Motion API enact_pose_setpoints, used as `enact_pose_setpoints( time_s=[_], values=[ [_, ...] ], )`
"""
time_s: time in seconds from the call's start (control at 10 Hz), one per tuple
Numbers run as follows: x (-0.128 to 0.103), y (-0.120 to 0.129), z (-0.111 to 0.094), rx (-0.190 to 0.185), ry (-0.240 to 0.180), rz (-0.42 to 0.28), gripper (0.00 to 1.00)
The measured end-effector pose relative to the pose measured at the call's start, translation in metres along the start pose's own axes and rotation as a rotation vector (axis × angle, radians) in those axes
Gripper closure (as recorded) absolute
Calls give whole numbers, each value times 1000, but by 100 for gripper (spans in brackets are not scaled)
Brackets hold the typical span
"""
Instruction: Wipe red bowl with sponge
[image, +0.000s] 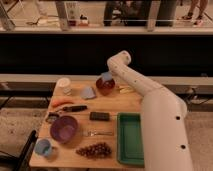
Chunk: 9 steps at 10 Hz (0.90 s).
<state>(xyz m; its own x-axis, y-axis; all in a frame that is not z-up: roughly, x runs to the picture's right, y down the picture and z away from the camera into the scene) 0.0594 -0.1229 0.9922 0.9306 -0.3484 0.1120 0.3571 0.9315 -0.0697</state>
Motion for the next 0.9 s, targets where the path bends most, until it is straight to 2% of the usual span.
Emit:
enact_pose_setpoints(
  time_s=[0.4,0.9],
  values=[
    [-14,-9,5,-2,-17,-34,100],
    [-27,-3,5,-8,-39,-53,100]
  ],
)
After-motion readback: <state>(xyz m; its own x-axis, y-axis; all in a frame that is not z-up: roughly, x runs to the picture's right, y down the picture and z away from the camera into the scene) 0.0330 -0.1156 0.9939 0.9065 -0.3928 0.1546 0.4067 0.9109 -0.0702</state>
